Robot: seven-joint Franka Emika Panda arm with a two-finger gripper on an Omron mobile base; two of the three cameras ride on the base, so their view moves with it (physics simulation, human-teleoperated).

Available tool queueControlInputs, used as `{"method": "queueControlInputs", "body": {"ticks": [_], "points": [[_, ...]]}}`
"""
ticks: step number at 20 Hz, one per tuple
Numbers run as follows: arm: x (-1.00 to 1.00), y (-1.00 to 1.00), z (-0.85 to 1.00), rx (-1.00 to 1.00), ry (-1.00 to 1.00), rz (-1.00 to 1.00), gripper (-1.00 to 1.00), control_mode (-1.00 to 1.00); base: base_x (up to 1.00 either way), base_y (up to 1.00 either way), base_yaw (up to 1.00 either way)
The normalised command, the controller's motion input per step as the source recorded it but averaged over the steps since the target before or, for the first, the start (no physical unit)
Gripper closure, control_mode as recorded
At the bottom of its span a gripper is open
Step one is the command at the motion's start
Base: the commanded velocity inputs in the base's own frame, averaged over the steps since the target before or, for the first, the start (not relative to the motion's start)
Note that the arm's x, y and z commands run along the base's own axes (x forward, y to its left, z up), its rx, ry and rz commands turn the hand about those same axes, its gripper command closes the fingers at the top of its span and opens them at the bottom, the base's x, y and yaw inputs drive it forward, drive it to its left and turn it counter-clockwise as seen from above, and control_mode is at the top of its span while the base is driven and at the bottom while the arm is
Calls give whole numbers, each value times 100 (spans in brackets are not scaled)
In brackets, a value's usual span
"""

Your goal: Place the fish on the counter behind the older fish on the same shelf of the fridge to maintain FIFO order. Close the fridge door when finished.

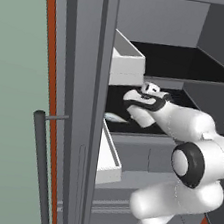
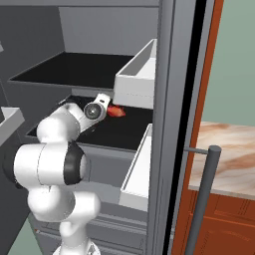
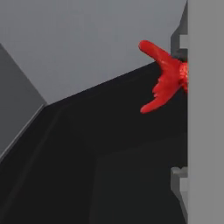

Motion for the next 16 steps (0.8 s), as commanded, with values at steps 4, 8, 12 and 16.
{"method": "queueControlInputs", "body": {"ticks": [4,8,12,16], "points": [[-88,0,73,0,7,0,-100,-100,0,0,0],[-91,0,93,3,14,-7,-100,-100,0,0,0],[-88,0,100,7,24,-17,-100,-100,0,0,0],[-84,0,99,9,36,-18,-100,-100,0,0,0]]}}
